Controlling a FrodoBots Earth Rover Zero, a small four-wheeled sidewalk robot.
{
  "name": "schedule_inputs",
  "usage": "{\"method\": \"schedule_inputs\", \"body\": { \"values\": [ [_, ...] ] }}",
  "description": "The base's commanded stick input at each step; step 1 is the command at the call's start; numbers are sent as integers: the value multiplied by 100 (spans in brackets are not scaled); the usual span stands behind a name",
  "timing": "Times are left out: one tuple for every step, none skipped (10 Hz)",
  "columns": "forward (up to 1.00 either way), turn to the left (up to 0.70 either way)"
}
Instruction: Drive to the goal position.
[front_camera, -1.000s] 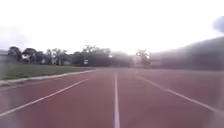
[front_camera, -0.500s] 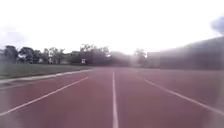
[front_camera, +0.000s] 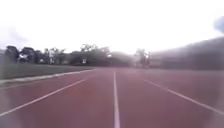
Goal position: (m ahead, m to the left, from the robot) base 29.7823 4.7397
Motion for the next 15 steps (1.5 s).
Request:
{"method": "schedule_inputs", "body": {
  "values": [
    [70,0],
    [70,0],
    [70,0],
    [70,0],
    [70,0],
    [70,0],
    [70,-1],
    [70,-2],
    [70,-20],
    [70,-30],
    [70,-29],
    [70,0],
    [70,0],
    [70,0],
    [70,0]
  ]
}}
